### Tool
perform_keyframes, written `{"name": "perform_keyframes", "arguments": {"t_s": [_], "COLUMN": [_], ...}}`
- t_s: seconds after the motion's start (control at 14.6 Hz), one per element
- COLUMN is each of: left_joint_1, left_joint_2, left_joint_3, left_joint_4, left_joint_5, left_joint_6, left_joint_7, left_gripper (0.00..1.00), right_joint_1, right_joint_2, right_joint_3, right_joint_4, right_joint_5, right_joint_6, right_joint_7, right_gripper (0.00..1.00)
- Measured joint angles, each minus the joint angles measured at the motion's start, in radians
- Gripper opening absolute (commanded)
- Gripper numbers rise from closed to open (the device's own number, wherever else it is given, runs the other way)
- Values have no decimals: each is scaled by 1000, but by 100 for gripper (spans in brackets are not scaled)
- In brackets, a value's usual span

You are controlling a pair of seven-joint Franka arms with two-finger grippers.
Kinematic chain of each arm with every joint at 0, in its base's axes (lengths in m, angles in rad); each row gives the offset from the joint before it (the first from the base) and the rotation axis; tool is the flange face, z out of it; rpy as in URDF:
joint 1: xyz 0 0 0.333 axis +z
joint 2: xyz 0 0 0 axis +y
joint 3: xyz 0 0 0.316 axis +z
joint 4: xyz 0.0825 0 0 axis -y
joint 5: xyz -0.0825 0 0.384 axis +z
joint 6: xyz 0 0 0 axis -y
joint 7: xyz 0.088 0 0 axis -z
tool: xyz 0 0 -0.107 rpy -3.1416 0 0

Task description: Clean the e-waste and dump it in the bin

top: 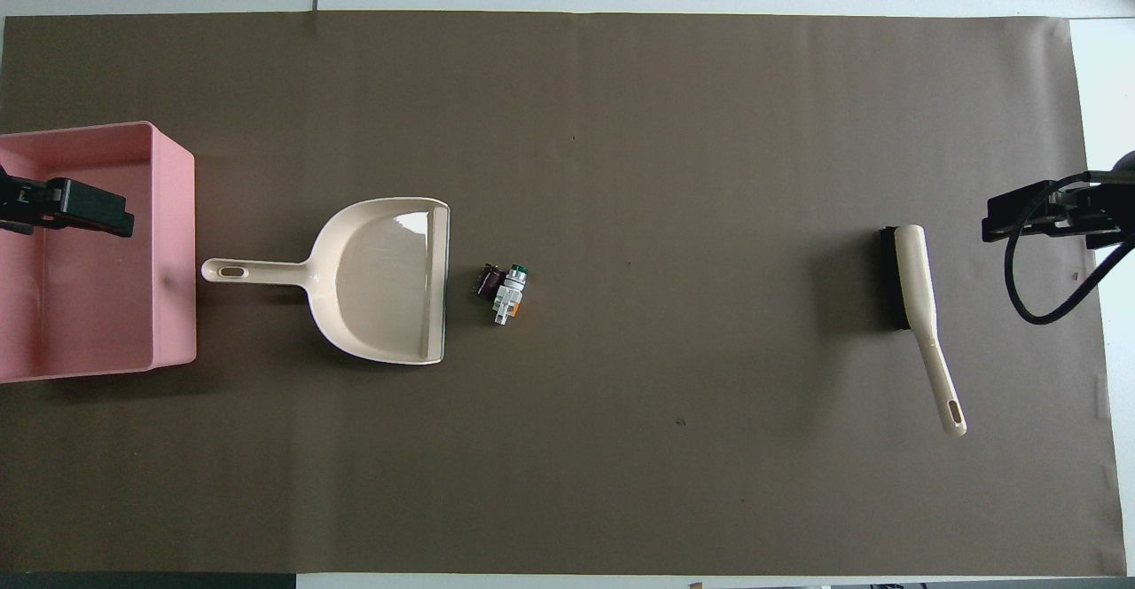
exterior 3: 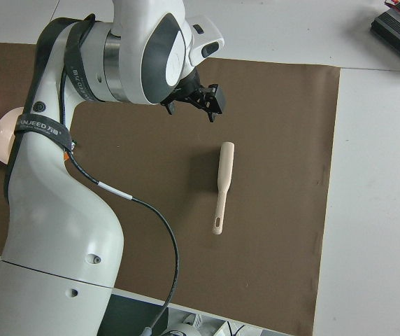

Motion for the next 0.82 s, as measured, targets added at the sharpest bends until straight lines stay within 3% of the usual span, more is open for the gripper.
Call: {"name": "perform_keyframes", "arguments": {"t_s": [0.21,0.34,0.55,0.82], "left_joint_1": [-2,-2,-5,-39], "left_joint_2": [0,0,0,3], "left_joint_3": [-1,-4,-10,-19], "left_joint_4": [0,0,-1,-57], "left_joint_5": [0,0,0,0], "left_joint_6": [0,0,14,121], "left_joint_7": [2,38,275,633], "left_gripper": [97,97,97,97], "right_joint_1": [-33,-49,-76,-82], "right_joint_2": [-98,-116,-104,-79], "right_joint_3": [-12,-18,-19,-20], "right_joint_4": [-330,-484,-625,-713], "right_joint_5": [5,27,35,35], "right_joint_6": [220,346,508,612], "right_joint_7": [-60,-110,-160,-172], "right_gripper": [100,99,99,97]}}
